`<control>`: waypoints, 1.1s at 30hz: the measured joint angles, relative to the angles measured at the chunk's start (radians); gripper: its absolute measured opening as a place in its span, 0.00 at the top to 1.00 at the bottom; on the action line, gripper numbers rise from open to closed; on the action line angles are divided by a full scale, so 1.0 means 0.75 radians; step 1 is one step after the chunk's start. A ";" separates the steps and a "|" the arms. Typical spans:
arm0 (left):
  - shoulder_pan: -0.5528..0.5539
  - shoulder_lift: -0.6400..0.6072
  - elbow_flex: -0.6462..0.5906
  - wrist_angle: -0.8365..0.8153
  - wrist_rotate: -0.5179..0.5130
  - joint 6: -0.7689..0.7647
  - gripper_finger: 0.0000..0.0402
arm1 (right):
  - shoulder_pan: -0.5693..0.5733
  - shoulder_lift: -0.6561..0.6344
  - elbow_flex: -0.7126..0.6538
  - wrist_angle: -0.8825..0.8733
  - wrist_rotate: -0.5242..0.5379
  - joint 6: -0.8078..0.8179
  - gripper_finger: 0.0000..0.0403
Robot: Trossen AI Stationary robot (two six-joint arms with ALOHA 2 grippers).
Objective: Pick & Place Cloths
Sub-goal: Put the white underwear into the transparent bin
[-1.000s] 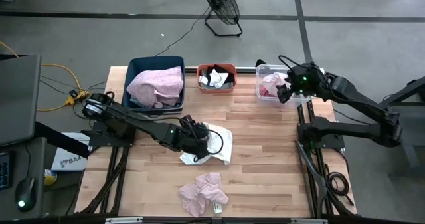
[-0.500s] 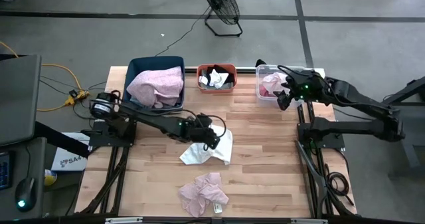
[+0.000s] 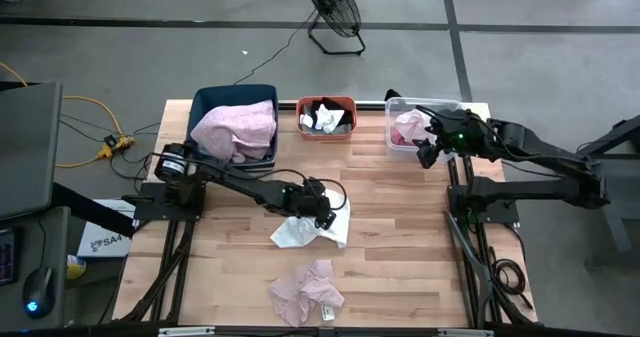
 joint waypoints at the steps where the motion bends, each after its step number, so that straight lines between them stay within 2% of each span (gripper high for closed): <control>1: 0.000 0.009 0.003 0.019 0.009 0.007 0.30 | 0.000 0.000 0.000 -0.001 0.000 0.003 0.38; 7: 0.000 0.043 0.002 0.036 0.066 0.075 0.30 | 0.000 0.000 0.000 -0.003 0.000 0.007 0.38; 11: 0.000 0.043 0.002 0.039 0.088 0.102 0.38 | -0.001 0.000 0.000 -0.003 0.000 0.014 0.38; 16: 0.000 0.043 0.002 0.037 0.088 0.158 0.59 | -0.001 0.000 0.000 -0.003 -0.001 0.014 0.38; 21: 0.000 0.043 0.002 0.038 0.088 0.286 0.91 | -0.001 0.000 0.000 -0.003 -0.001 0.014 0.38; 22: 0.000 0.042 0.002 0.040 0.088 0.308 0.95 | -0.001 0.000 0.000 -0.003 -0.005 0.014 0.38; 28: 0.029 0.010 0.028 0.018 0.062 0.404 0.99 | 0.051 0.000 -0.002 0.028 -0.095 0.012 0.38; 33: 0.036 -0.018 0.162 -0.038 0.046 0.577 0.99 | 0.166 0.000 -0.004 0.119 -0.107 -0.034 0.38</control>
